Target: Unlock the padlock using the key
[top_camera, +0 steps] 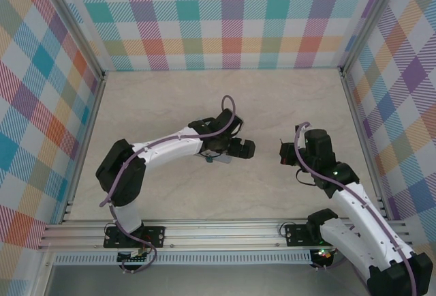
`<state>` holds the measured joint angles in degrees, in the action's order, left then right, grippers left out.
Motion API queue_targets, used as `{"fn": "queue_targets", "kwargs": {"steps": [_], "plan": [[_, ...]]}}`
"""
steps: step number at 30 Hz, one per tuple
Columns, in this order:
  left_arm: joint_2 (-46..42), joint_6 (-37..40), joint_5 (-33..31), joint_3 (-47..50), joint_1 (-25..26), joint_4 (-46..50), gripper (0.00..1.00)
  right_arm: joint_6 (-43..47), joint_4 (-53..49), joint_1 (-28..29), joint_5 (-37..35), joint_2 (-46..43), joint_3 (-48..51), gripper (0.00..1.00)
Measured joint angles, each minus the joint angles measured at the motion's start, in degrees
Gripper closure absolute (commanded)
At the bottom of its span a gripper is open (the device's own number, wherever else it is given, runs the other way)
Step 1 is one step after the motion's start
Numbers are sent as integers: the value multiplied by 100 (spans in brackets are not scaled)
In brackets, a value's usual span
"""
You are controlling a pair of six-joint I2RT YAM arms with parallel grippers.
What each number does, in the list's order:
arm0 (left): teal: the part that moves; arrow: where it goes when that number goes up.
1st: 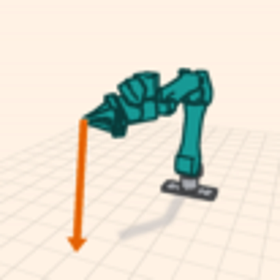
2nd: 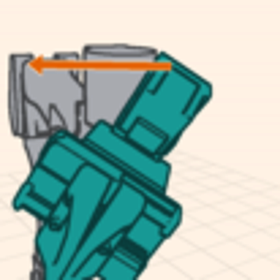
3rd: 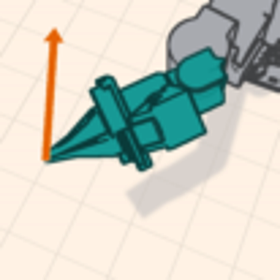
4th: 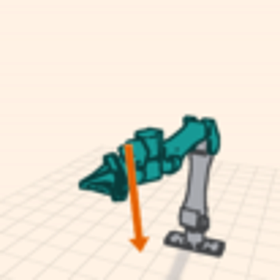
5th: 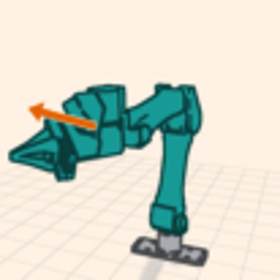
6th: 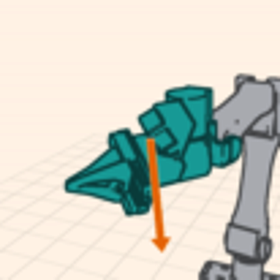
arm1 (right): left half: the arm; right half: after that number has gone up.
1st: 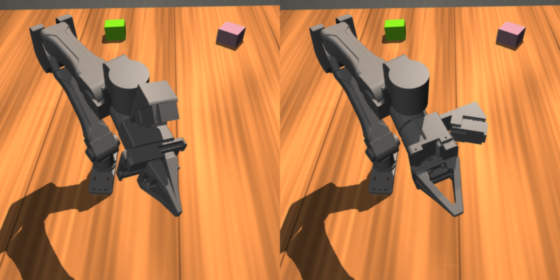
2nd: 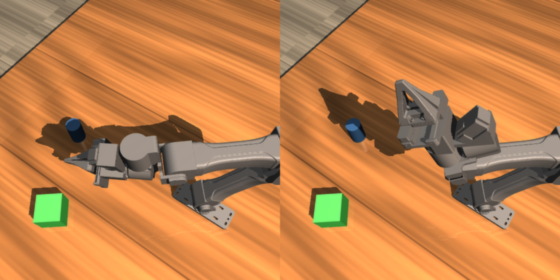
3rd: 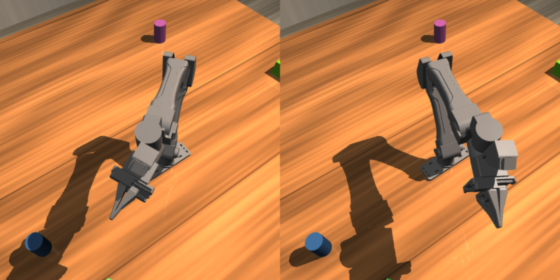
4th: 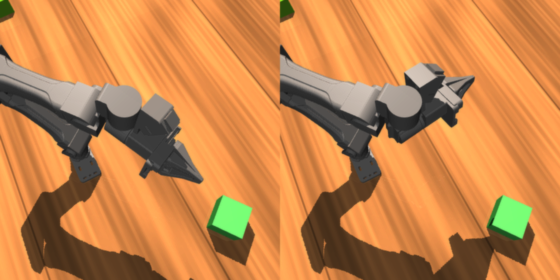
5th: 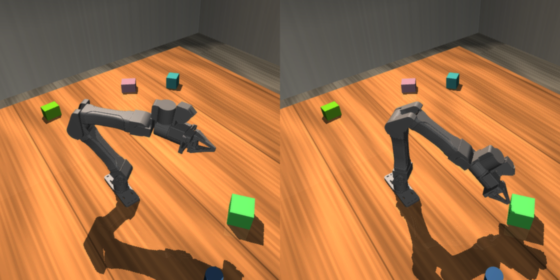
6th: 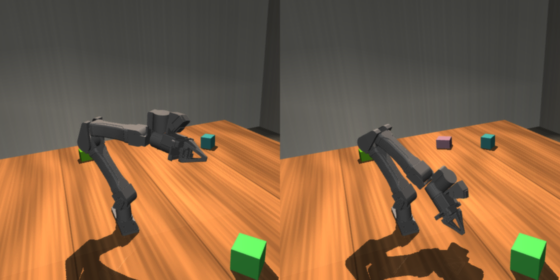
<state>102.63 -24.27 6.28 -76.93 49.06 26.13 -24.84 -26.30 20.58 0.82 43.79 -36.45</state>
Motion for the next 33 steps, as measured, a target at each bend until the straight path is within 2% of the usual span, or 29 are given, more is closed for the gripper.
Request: {"fn": "queue_targets", "kwargs": {"steps": [12, 23, 29, 33], "plan": [[98, -13, 42, -92, 33, -79, 0, -17, 2, 0, 7, 66, 11, 100], [-490, -39, 9, 485, 31, -44, 0, -17, 160, -7, 92, 409, 13, 100], [-863, -39, -22, 511, -74, -52, 0, 28, 492, -15, 468, 498, 35, 100], [-1589, -39, -133, 817, -326, -136, 0, 24, 973, -15, 992, 518, 157, 100]]}}
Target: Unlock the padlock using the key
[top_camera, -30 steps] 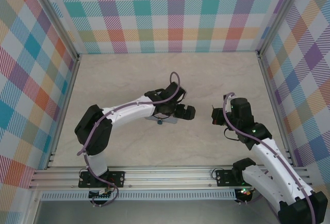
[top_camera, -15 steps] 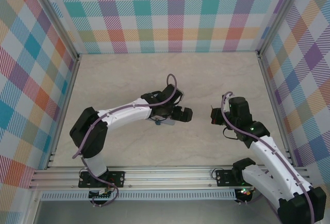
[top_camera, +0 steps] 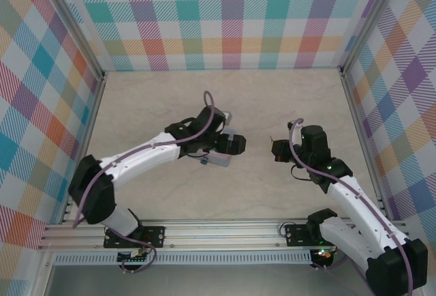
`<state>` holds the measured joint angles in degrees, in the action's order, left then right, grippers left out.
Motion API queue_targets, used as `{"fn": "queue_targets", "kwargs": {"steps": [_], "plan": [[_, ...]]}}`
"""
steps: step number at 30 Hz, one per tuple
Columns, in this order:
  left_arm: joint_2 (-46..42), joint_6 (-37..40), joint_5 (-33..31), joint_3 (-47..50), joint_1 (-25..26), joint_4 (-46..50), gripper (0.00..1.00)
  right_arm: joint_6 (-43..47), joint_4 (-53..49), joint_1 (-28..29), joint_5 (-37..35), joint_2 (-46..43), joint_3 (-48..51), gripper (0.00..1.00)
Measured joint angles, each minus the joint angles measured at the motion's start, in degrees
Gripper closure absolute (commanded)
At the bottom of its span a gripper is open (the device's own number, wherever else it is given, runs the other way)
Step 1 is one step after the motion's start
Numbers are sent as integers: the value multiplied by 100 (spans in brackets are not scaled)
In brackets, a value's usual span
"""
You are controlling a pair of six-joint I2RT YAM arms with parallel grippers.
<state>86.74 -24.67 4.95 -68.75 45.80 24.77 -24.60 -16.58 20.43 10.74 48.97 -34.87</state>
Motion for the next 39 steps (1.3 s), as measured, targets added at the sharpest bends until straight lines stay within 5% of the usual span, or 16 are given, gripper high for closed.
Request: {"fn": "queue_targets", "kwargs": {"steps": [13, 21, 39], "plan": [[-1869, -719, 804, 2774, -1657, -1329, 0, -352, 1967, 802, 933, 1338, 142, 100], [-1351, -966, 1591, 3547, -1709, -2739, 0, -612, 2658, 1213, 922, 2618, -212, 100], [-341, -372, 1945, 4164, -1709, -5034, 7, -627, 3418, 1364, 918, 4212, -1069, 100]]}}
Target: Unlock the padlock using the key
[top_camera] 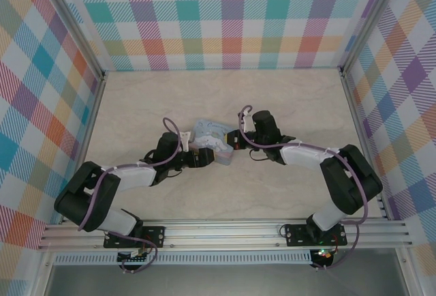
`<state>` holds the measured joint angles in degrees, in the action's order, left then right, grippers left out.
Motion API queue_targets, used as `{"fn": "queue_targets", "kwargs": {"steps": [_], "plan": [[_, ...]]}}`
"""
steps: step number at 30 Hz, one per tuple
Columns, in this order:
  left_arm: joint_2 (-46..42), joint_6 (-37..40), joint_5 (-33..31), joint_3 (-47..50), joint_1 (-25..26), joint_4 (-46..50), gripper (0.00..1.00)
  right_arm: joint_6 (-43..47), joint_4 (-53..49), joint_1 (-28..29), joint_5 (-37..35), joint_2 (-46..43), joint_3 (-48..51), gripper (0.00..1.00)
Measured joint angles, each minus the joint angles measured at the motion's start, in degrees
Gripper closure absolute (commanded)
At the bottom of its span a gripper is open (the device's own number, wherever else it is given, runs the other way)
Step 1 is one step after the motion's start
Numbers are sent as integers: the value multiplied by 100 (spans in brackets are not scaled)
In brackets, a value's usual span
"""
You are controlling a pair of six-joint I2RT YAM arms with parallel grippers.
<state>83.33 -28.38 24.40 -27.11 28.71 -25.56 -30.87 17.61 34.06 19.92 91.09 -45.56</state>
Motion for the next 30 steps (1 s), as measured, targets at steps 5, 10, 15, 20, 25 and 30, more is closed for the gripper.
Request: {"fn": "queue_targets", "kwargs": {"steps": [5, 10, 15, 20, 25, 30], "plan": [[282, 90, 55, 2, 0, -238, 9, 0, 39, 17, 4, 136, -66, 100], [505, 149, 68, -55, 0, -328, 10, 0, 28, 15, -79, 352, -195, 100], [765, 264, 149, -275, -4, -356, 15, -2, -114, 17, -160, 490, -321, 100], [870, 297, 240, -262, -35, -540, 20, -4, -157, 17, -208, 529, -356, 100], [933, 308, 306, -146, 7, -820, 24, -22, -103, 15, -208, 586, -391, 100], [1056, 315, 243, -142, 131, -1058, 26, -22, -87, 17, -208, 610, -407, 100]]}}
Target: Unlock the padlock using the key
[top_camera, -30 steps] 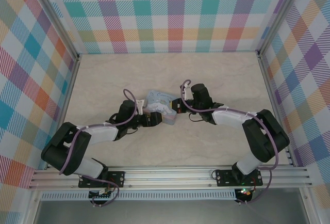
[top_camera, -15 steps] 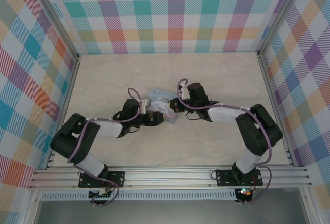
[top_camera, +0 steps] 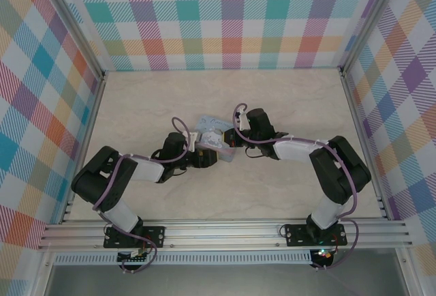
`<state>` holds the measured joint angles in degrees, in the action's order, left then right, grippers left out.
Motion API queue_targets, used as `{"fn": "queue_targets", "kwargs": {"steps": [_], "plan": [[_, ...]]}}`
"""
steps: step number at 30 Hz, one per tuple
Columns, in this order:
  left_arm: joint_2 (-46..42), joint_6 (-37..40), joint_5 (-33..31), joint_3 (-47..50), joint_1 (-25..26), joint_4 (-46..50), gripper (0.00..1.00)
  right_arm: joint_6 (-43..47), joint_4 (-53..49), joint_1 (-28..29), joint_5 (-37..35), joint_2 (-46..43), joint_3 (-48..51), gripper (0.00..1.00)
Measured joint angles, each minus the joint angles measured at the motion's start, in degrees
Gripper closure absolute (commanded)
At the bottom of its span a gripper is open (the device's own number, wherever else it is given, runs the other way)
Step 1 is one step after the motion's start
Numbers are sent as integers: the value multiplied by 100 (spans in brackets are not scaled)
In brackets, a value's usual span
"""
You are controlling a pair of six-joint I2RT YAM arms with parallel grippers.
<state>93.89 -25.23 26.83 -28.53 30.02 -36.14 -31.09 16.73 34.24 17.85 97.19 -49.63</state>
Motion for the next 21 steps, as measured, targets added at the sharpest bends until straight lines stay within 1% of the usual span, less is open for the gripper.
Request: {"fn": "queue_targets", "kwargs": {"steps": [8, 14, 21], "plan": [[170, -46, -214, 22, 127, -332, 33, 0, 24, -2, -42, 7, -2, 100], [221, -52, -654, 66, 310, -490, 40, 0, 22, -2, -52, 7, -11, 100], [282, -85, -1001, 66, 435, -549, 49, 2, 22, -2, -76, 9, -11, 100]]}}
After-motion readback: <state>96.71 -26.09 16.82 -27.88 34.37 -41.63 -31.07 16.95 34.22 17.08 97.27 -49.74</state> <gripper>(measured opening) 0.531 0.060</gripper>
